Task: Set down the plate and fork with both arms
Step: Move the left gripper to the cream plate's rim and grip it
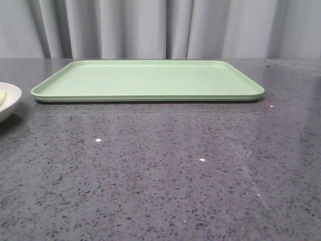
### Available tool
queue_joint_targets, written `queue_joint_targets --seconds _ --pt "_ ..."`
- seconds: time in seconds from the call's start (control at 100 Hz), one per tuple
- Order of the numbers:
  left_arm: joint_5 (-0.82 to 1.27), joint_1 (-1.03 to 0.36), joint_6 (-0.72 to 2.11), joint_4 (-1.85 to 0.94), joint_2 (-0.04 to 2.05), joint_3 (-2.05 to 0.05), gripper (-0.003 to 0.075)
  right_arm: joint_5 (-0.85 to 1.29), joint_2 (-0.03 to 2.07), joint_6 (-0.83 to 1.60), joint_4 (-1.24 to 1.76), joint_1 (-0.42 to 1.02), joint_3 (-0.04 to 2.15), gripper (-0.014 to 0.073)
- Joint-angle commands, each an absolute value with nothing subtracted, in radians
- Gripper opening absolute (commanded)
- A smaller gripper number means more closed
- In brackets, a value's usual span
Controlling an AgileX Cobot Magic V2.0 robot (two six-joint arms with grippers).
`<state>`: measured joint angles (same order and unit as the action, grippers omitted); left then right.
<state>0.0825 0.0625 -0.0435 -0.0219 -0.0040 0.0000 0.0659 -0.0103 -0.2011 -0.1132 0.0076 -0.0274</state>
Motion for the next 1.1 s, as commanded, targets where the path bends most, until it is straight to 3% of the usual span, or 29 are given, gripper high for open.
queue_joint_targets --seconds 0.0,0.28,0.64,0.97,1.09 --pt "0.0 0.063 -0.048 -0.038 -0.033 -0.006 -0.002 -0.043 -0.034 -0.198 -0.123 0.008 -0.019 -0.0055" --pt "0.219 0.063 -0.048 -0.066 0.07 -0.266 -0.0021 0.113 0.005 -0.198 -0.125 0.008 0.143 -0.0059" --pt "0.386 0.063 -0.048 -0.066 0.325 -0.504 -0.002 0.392 0.255 -0.198 -0.125 0.008 0.46 -0.0059" --pt "0.402 0.063 -0.048 -0.066 0.493 -0.6 -0.002 0.482 0.463 -0.198 -0.124 0.008 0.594 -0.0053" --pt "0.387 0.063 -0.048 -0.064 0.521 -0.614 -0.0003 0.505 0.505 -0.198 -0.124 0.008 0.612 0.0009"
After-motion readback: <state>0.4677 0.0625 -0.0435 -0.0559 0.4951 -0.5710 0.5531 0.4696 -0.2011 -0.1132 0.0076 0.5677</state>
